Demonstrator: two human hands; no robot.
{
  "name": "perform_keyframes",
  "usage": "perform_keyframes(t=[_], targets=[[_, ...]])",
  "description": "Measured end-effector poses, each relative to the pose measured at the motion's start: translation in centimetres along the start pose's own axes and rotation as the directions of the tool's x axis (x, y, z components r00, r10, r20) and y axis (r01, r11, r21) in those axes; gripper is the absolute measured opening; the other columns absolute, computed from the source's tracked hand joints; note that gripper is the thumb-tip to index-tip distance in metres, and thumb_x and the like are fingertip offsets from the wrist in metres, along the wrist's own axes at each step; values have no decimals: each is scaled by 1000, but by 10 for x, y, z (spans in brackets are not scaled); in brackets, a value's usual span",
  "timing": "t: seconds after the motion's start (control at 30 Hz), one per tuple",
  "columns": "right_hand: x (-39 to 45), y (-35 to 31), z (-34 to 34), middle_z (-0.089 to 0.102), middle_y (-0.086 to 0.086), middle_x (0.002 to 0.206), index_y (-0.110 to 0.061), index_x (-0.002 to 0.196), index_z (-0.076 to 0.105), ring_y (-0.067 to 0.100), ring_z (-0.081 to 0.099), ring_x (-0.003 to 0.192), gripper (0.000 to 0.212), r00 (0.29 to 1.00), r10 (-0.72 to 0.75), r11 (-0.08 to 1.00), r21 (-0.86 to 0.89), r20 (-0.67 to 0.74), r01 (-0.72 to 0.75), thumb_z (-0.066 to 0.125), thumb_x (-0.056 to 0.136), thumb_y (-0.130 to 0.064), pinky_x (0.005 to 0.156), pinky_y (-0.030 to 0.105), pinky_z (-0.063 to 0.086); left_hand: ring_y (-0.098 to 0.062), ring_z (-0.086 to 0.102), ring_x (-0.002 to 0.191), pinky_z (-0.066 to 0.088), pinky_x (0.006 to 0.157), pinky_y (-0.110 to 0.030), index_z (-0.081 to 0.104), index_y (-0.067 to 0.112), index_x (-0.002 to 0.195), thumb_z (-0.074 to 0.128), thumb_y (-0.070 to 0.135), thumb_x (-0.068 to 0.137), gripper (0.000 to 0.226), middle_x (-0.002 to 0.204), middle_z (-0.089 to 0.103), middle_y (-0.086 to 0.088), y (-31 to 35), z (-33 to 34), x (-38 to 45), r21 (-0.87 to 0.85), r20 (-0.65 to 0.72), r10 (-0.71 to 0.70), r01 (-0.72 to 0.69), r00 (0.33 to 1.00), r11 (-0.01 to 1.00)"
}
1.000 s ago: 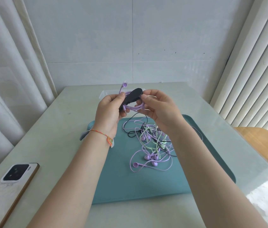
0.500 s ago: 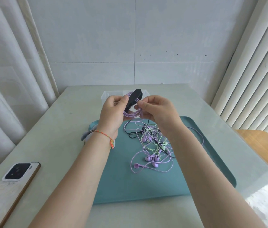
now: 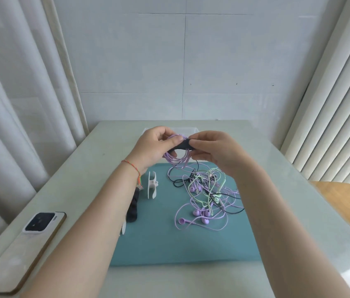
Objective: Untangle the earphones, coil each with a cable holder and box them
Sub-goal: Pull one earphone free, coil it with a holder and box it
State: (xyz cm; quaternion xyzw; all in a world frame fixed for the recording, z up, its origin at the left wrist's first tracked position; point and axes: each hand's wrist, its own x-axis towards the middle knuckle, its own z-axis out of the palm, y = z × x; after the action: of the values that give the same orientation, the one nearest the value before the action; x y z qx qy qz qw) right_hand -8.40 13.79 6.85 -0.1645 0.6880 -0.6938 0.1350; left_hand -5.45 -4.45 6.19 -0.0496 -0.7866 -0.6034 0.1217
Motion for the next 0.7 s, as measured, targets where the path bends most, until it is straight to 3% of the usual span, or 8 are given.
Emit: perform_keyframes(t=[0.17,0.27,0.37,0.47,0.57,0.7], targets=[[-9,-4,-4,70,22,100,5,113,60,28,71,81,27,996,62,996,-62,60,-58,64,86,2,77,28,59,-14,64,54,52,60,-25,66,11,85,78,17,80,14,73,69,-1,20,-8,1,153,65,20,-29,998,988],[-14,-4,-2,69,23,95,7,112,59,26,71,75,26,1000,-6,1000,-12,-8,6,63,86,5,75,28,59,-16,66,58,53,68,-29,69,4,91,71,21,87,17,76,72,-6,32,-8,0,202,67,32,-45,997,978],[-19,-5,0,68,21,88,4,100,59,23,70,68,16,995,-67,996,48,-73,70,63,85,8,68,25,59,-20,69,63,56,68,-29,70,2,94,53,23,99,28,85,71,-18,41,-9,-4,3,46,-46,46,998,999],[-24,-7,0,67,18,82,-1,89,58,21,70,63,13,990,-89,993,69,-110,96,64,84,9,64,23,57,-28,69,74,59,72,-30,69,4,102,45,22,101,29,96,70,-19,42,-11,-10,-209,86,-127,143,988,967],[-26,-10,-1,67,18,81,-3,86,56,21,69,63,15,985,-107,990,73,-137,117,65,83,9,65,24,58,-27,69,81,59,79,-34,67,3,107,47,20,101,26,98,71,-14,37,-16,-15,-305,98,-112,137,989,943],[-25,-16,0,68,15,78,-6,85,57,21,67,63,16,974,-140,989,10,-177,144,68,82,5,65,25,57,-17,68,75,59,77,-30,70,5,99,59,12,94,13,88,72,-8,27,-23,-20,-285,46,-64,75,997,956]])
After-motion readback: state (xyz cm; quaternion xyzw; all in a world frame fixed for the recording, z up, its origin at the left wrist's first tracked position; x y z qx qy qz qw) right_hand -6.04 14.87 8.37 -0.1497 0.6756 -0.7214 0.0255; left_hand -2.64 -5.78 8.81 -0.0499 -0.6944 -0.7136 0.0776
